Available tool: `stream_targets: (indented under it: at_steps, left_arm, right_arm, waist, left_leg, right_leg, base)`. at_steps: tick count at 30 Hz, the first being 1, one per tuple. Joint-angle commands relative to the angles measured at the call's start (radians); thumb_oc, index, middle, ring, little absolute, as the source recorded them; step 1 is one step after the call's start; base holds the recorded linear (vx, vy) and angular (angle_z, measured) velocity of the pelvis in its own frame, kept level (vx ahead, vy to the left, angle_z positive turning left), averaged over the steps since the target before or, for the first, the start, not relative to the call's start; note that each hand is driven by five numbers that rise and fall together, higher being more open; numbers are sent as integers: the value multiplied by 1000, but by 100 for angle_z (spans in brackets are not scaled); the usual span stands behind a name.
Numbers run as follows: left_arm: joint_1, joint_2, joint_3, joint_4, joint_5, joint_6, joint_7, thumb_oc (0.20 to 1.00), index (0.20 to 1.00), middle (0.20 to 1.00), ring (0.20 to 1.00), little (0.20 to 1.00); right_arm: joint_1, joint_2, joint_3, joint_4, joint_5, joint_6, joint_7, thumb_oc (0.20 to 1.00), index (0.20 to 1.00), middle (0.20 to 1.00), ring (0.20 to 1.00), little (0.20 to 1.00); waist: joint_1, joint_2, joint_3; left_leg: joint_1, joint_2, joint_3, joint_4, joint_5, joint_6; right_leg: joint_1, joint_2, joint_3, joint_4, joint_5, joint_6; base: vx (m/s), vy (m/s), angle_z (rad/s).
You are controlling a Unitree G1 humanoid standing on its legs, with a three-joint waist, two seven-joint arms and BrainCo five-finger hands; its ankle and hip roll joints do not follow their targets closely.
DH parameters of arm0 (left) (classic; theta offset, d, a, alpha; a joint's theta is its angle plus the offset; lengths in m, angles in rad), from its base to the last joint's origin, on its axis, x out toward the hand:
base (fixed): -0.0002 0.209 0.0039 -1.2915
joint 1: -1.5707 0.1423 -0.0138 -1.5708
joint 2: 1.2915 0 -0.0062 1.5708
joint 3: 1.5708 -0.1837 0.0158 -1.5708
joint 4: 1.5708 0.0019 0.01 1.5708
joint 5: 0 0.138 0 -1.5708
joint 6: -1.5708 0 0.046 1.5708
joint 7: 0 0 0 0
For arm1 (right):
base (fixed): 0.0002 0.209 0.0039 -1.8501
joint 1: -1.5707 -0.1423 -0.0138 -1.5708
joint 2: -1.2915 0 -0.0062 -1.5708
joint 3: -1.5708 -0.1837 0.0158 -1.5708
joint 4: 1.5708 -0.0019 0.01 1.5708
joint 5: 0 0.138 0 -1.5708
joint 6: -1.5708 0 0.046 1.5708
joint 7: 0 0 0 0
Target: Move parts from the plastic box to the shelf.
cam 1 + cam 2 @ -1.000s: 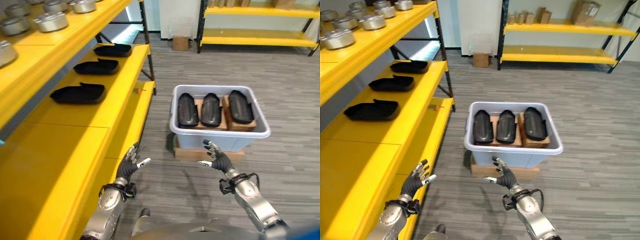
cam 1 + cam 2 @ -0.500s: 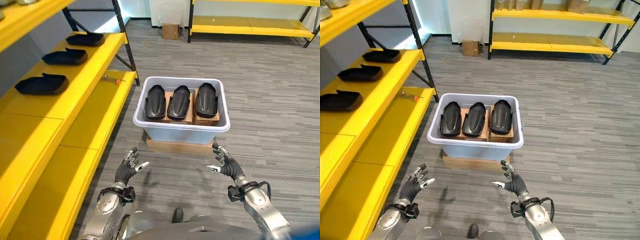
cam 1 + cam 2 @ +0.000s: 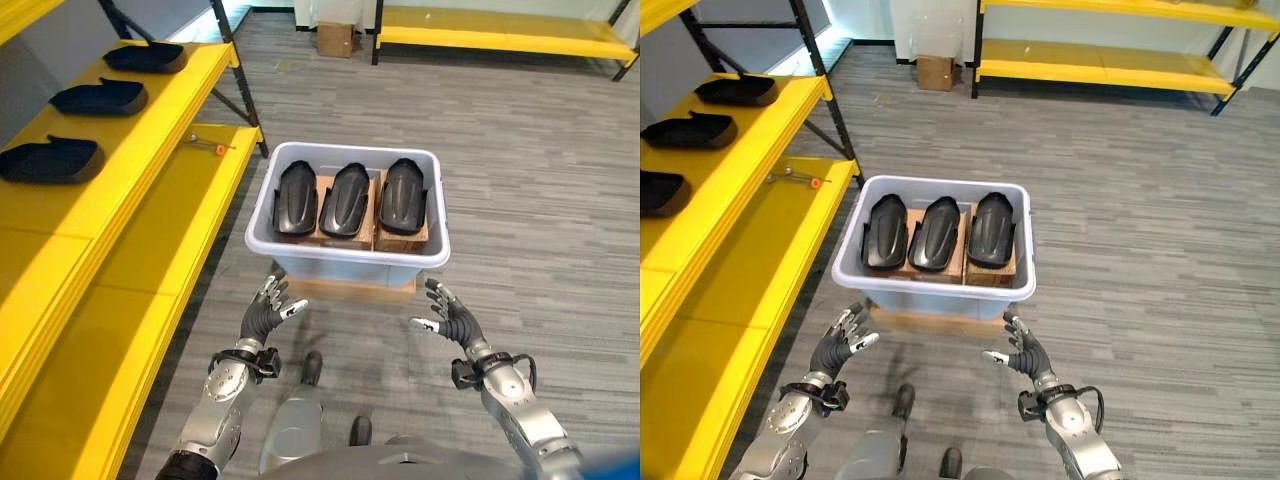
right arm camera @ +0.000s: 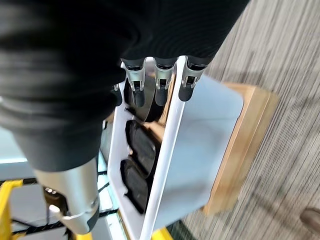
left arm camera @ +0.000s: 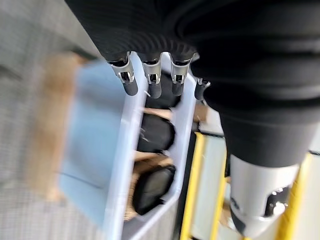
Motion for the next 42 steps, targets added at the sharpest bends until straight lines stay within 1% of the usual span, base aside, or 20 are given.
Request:
stream_targets:
  at_steps: [1,5,6,8,10,12,13,14,16,17,19,20,21,23,24,27,31,33,39,42]
  left_arm:
    - [47,78,11,-91,7,-58,5,1000,1000,1000,1000,1000]
    - [50,97,13,-101,10,-52,5,1000,1000,1000,1000,1000]
    - [52,103,9,-103,13,-49,-2,1000,1000,1000,1000,1000]
    - [51,106,6,-100,20,-44,-5,1000,1000,1000,1000,1000]
    - [55,112,4,-105,23,-40,-7,1000,1000,1000,1000,1000]
    - [58,120,2,-109,31,-36,-9,1000,1000,1000,1000,1000]
    - [61,120,2,-109,35,-35,-13,1000,1000,1000,1000,1000]
    - [60,118,-1,-104,40,-32,-19,1000,1000,1000,1000,1000]
    - [59,118,-4,-101,36,-33,-21,1000,1000,1000,1000,1000]
    - [63,116,0,-104,30,-36,-21,1000,1000,1000,1000,1000]
    - [70,110,10,-99,21,-40,-17,1000,1000,1000,1000,1000]
    - [80,103,11,-96,16,-45,-11,1000,1000,1000,1000,1000]
    - [84,100,17,-94,13,-46,-13,1000,1000,1000,1000,1000]
    - [93,93,20,-89,12,-47,-14,1000,1000,1000,1000,1000]
    - [118,80,29,-93,12,-48,-14,1000,1000,1000,1000,1000]
    - [135,74,31,-89,4,-45,-14,1000,1000,1000,1000,1000]
    - [147,68,20,-88,-5,-38,-21,1000,1000,1000,1000,1000]
    - [154,67,22,-89,-5,-37,-22,1000,1000,1000,1000,1000]
    - [176,55,26,-95,-41,-43,-36,1000,1000,1000,1000,1000]
    - [168,41,22,-99,-85,-54,-56,1000,1000,1000,1000,1000]
  right_arm:
    - [8,27,19,-99,-19,-30,20,1000,1000,1000,1000,1000]
    - [11,29,27,-104,-20,-25,31,1000,1000,1000,1000,1000]
    - [14,33,29,-99,-24,-24,36,1000,1000,1000,1000,1000]
    - [14,38,32,-96,-24,-21,40,1000,1000,1000,1000,1000]
    - [13,38,38,-98,-30,-21,41,1000,1000,1000,1000,1000]
    - [14,36,46,-104,-31,-24,43,1000,1000,1000,1000,1000]
    - [17,38,47,-103,-36,-23,44,1000,1000,1000,1000,1000]
    - [16,41,49,-103,-42,-23,46,1000,1000,1000,1000,1000]
    - [16,38,52,-103,-35,-22,46,1000,1000,1000,1000,1000]
    - [16,38,54,-104,-32,-22,45,1000,1000,1000,1000,1000]
    - [10,35,53,-102,-33,-24,39,1000,1000,1000,1000,1000]
    - [11,30,53,-108,-37,-24,39,1000,1000,1000,1000,1000]
    - [17,31,51,-108,-37,-21,39,1000,1000,1000,1000,1000]
    - [18,30,51,-105,-35,-22,39,1000,1000,1000,1000,1000]
    - [26,26,48,-108,-34,-23,36,1000,1000,1000,1000,1000]
    - [26,17,47,-114,-39,-24,37,1000,1000,1000,1000,1000]
    - [40,-3,36,-124,-26,-28,36,1000,1000,1000,1000,1000]
    - [48,-12,29,-132,-22,-29,38,1000,1000,1000,1000,1000]
    - [47,-24,-8,-148,6,-56,20,1000,1000,1000,1000,1000]
    - [-2,-19,-18,-103,-49,-78,-17,1000,1000,1000,1000,1000]
  waist:
    - [20,-25,-68]
    - [11,-28,-76]
    - [7,-25,-78]
    - [-1,-18,-75]
    - [-14,3,-63]
    - [-23,29,-35]
    - [-22,39,-31]
    - [-30,50,-25]
    - [-45,58,-12]
    - [-42,57,-8]
    - [-49,56,3]
    - [-57,49,6]
    - [-55,40,0]
    - [-53,32,-7]
    - [-34,19,-37]
    - [-26,15,-49]
    - [-25,6,-59]
    - [-28,6,-61]
    - [-34,19,-64]
    - [-34,30,-69]
  left_leg:
    - [6,1,43,37,-59,36]
    - [18,-31,52,48,-95,62]
    - [33,-53,45,50,-114,81]
    - [52,-65,40,50,-127,97]
    - [88,-82,30,36,-134,119]
    - [121,-83,27,27,-140,136]
    - [139,-81,33,23,-151,141]
    - [161,-77,32,13,-156,142]
    - [188,-71,25,1,-153,136]
    - [203,-70,29,-8,-155,130]
    - [221,-64,21,-17,-161,117]
    - [231,-62,9,-23,-164,108]
    - [236,-62,5,-31,-162,101]
    - [246,-56,6,-52,-158,92]
    - [248,-40,14,-86,-149,78]
    - [246,-21,10,-91,-143,64]
    - [260,34,20,-120,-128,25]
    - [269,50,21,-132,-121,16]
    - [288,84,35,-150,-108,-5]
    - [294,100,42,-160,-99,-18]
  right_leg:
    - [16,-297,34,91,136,220]
    - [-11,-319,48,132,216,234]
    - [-31,-327,58,185,255,237]
    - [-70,-327,70,278,299,234]
    - [-124,-326,83,410,370,226]
    - [-174,-331,63,526,380,214]
    - [-191,-348,33,547,368,212]
    - [-228,-345,15,544,331,203]
    - [-277,-313,4,495,245,184]
    - [-281,-328,-21,426,229,186]
    - [-275,-340,-31,299,243,202]
    - [-266,-330,-4,237,252,215]
    - [-236,-331,-5,194,239,222]
    - [-194,-327,-17,139,231,221]
    - [-149,-325,-56,76,218,224]
    - [-119,-310,-71,33,212,220]
    - [-69,-273,-99,-40,197,208]
    - [-60,-262,-99,-49,190,202]
    - [-40,-234,-93,-71,176,190]
    - [-31,-222,-95,-88,173,187]
  base:
    - [356,312,-48]
    - [219,189,-24]
    - [196,203,11]
    - [161,207,22]
    - [118,214,27]
    - [123,204,14]
    - [168,177,17]
    - [170,120,1]
    - [145,16,-15]
    - [132,-64,-4]
    - [131,-136,3]
    - [130,-171,1]
    - [116,-182,11]
    - [80,-126,35]
    - [79,-96,45]
    - [80,-185,11]
    - [39,-181,0]
    - [31,-155,-14]
    - [10,-87,-5]
    - [2,-50,-13]
